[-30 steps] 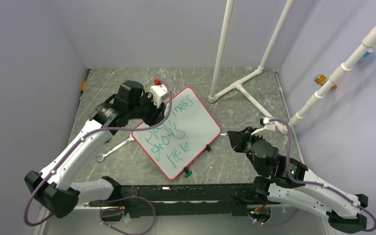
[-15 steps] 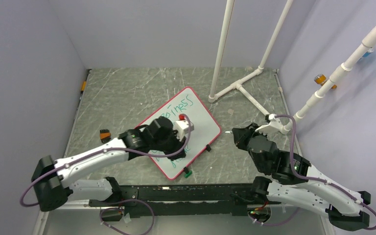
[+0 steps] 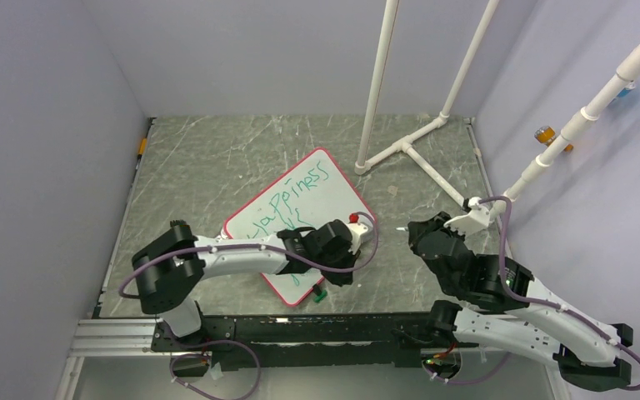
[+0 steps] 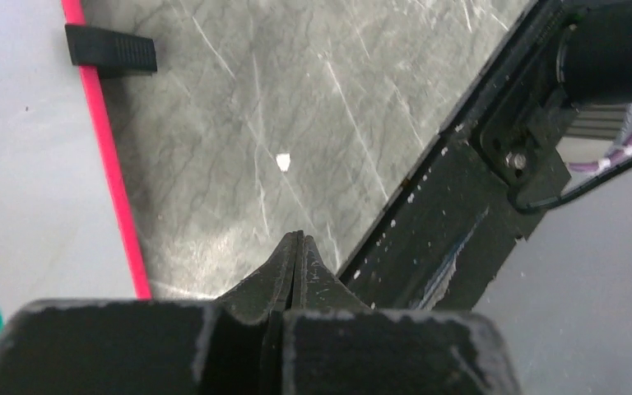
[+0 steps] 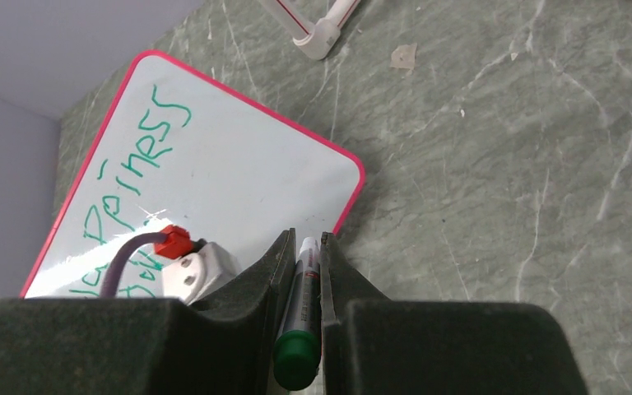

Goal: Write a sentence on the whiteboard
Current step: Move the whiteboard to the center of the board.

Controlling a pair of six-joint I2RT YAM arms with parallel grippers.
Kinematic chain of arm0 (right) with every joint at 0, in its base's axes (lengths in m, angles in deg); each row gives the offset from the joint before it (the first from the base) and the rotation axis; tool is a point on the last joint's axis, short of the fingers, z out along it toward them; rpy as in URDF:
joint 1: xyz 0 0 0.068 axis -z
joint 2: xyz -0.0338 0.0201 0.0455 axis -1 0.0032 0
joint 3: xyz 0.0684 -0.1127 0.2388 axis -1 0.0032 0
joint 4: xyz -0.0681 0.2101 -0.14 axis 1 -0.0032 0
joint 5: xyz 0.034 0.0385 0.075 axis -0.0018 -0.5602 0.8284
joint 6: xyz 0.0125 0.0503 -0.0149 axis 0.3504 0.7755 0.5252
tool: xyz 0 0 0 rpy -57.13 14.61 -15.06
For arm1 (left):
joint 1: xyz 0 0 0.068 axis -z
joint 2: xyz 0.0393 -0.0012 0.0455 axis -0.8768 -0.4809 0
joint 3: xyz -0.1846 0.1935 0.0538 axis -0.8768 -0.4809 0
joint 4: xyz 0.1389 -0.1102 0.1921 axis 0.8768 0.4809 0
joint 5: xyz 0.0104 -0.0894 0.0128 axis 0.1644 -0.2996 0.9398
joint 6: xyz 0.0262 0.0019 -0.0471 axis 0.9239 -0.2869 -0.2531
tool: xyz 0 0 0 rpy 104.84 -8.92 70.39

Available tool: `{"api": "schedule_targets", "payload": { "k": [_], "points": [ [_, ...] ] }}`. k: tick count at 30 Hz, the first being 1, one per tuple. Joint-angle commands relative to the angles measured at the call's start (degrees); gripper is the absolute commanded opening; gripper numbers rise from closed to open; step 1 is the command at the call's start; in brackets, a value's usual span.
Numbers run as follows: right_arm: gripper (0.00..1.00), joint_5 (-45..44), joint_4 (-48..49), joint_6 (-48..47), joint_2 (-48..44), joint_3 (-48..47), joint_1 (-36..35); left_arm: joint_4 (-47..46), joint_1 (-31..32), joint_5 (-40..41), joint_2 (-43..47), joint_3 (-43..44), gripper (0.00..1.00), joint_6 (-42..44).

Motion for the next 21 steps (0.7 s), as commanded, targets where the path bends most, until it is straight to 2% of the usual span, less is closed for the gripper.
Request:
{"api": "schedule_targets", "payload": {
  "k": [1,6,9,21],
  "points": [
    [0.00,-2.2,-2.4,1.7,-1.6,-1.7,0.0,-2.9,0.9,4.9,-3.4,3.6,0.00,-2.6],
    [0.00,-1.8,-2.3,-0.6,-2.1,-1.1,0.0,-1.3,0.9,8.7,-7.1,4.9,0.00,-1.4],
    [0.00,-1.6,-2.2,1.6,-2.1,-0.9,0.0,-0.9,0.9,9.3,-9.4,5.4,0.00,-0.2],
    [0.00,-1.6,-1.5,1.5,-3.0,-0.2,0.0,-0.2,-1.9,13.0,-9.8,3.0,0.00,2.7]
  ]
}}
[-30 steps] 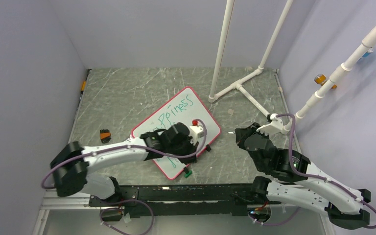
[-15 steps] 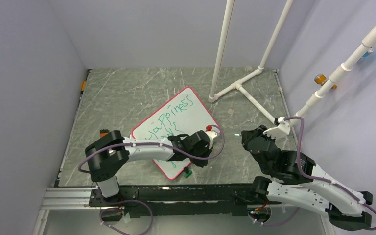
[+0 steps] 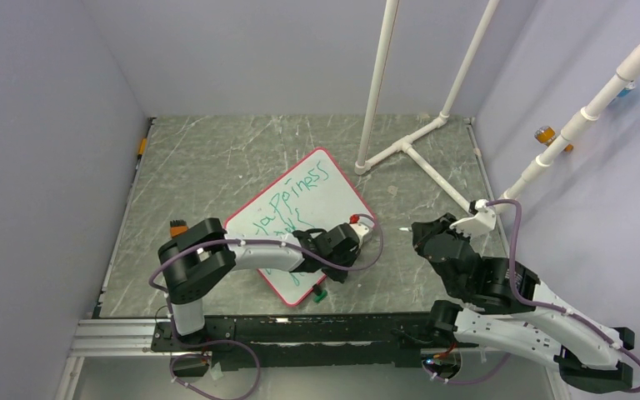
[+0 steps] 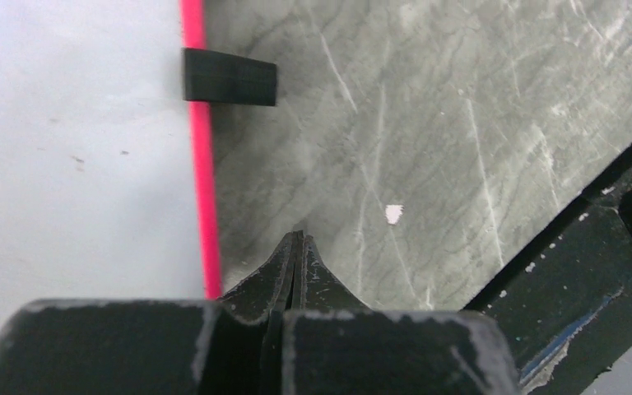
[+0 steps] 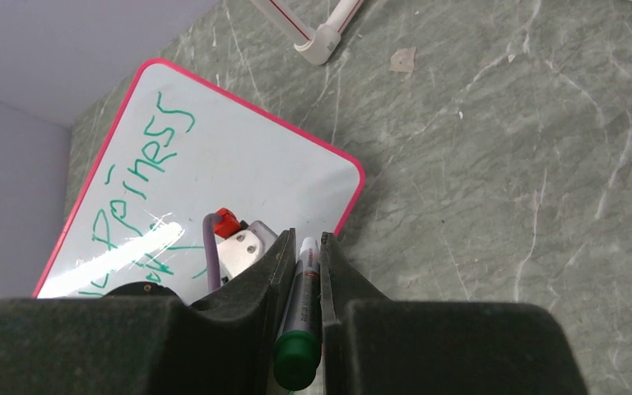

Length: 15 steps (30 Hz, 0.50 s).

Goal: Write a sentence on the whiteboard
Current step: Move the whiteboard to the center of the board.

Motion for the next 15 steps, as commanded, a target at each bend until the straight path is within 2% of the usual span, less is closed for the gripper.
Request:
{"api": "schedule_targets", "payload": {
  "k": [1,15],
  "points": [
    [0.00,-1.2,0.0,0.8,-0.6,-0.1,0.0,0.3,-2.2,3.4,0.8,-0.7,0.00,2.0],
    [0.00,-1.0,-0.8,1.6,-2.8,0.8,0.0,1.6,-9.0,5.1,4.2,-4.6,0.00,5.7]
  ]
}}
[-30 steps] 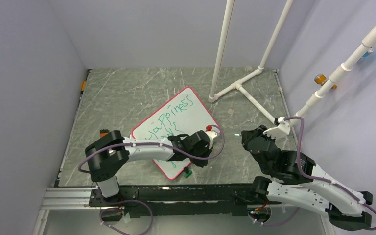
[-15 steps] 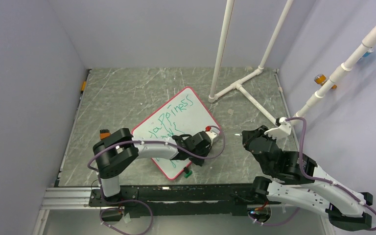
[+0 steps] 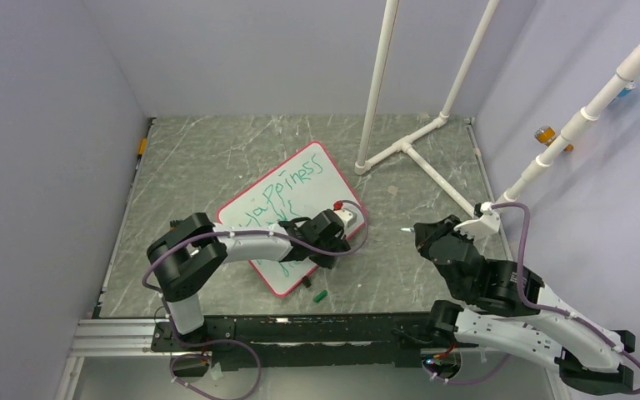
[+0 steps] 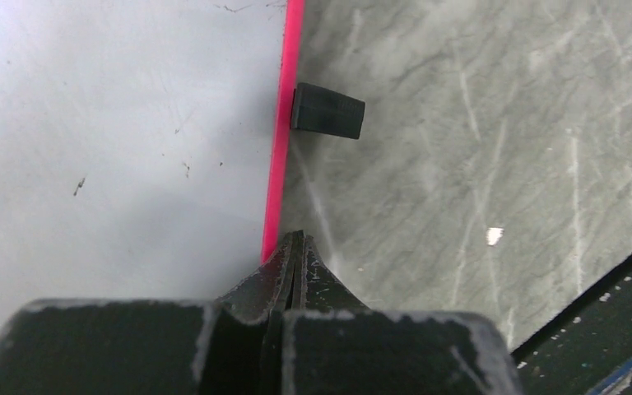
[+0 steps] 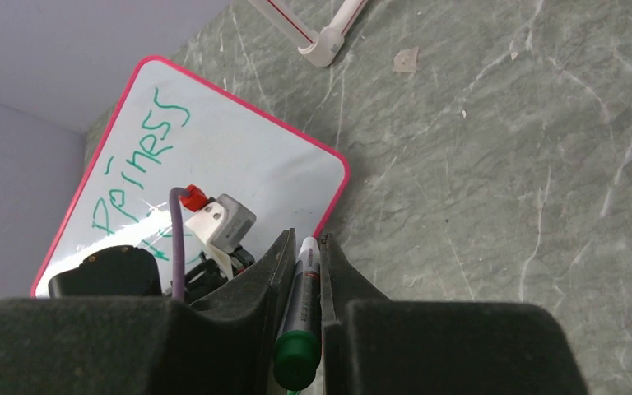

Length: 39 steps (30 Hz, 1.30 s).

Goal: Write a sentence on the whiteboard
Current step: Move the whiteboard to the center of the board, then pick up the pen cap from the center of the board.

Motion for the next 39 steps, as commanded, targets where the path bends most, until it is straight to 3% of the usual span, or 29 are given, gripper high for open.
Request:
{"api": "schedule_targets", "payload": {
  "k": [1,15,24,31,35,39],
  "points": [
    [0.00,-0.9,-0.8,0.9,-1.0,0.6,0.0,2.6,-2.9,4.2,2.5,-2.1,0.00,3.1],
    [0.00,-1.1,-2.1,1.8,-2.9,2.6,0.1,6.3,-4.8,2.0,6.1,0.0,0.00,5.5],
    [0.00,0.9,-0.5,0.2,-2.2,4.1,0.0,13.5,-3.0,1.0,13.8,4.8,0.02,8.9],
    [0.00,2.7,0.6,-0.7,-1.3,4.0,0.1,20.6,1.2,2.5,21.1,5.7,0.19,11.7],
    [0.00,3.1,0.5,-0.9,-0.7,3.5,0.1,21.0,3.6,1.8,28.3,0.0,0.40,10.7],
    [0.00,3.3,1.0,-1.1,-0.5,3.2,0.0,20.3,6.3,1.6,33.2,-6.5,0.47,8.9]
  ]
}}
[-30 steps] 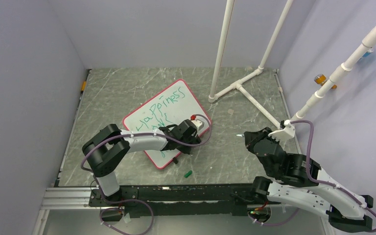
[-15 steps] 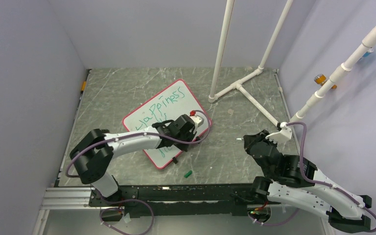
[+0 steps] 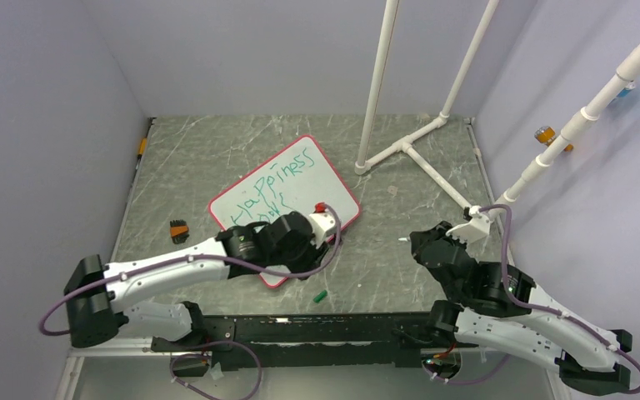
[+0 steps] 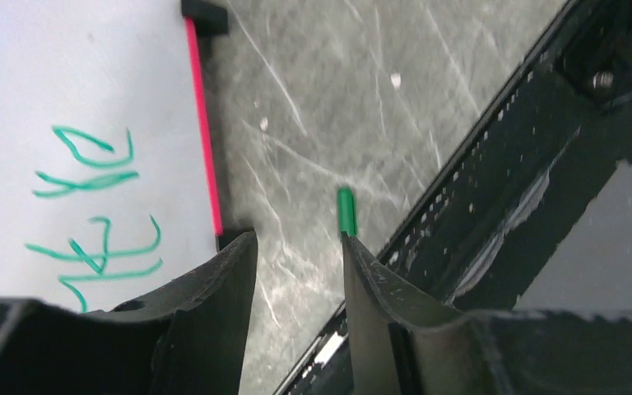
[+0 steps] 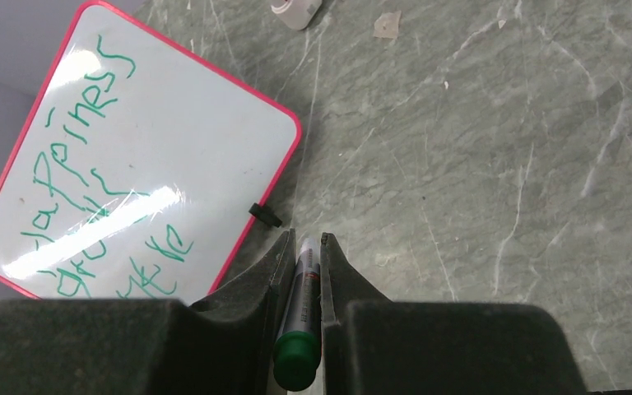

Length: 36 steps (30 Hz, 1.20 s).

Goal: Write a sentence on the whiteboard
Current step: Pick up the pen cap from the center of the board.

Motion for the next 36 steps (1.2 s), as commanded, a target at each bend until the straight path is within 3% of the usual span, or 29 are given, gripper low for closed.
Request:
{"api": "schedule_targets", "payload": {
  "k": [1,8,18,24,36],
  "points": [
    [0.00,0.5,2.5,-1.2,0.8,-1.1,0.0,0.6,2.8,0.0,5.2,-6.9,0.47,-1.8],
    [0.00,1.8,3.8,-1.3,2.9,-1.4,0.0,-6.7,8.4,-0.7,7.2,-15.5,0.48,-5.7],
    [0.00,3.2,3.1,0.2,3.3,-0.9,0.0,-14.9,13.0,2.5,-4.9,-14.8,0.60,-8.7],
    [0.00,3.1,3.3,0.4,3.1,-0.5,0.0,-13.1,13.8,5.7,-12.6,-10.3,0.55,-8.4],
    [0.00,3.2,3.4,-0.6,2.7,-0.9,0.0,-12.1,13.9,6.9,-19.6,-6.2,0.47,-6.8]
  ]
}}
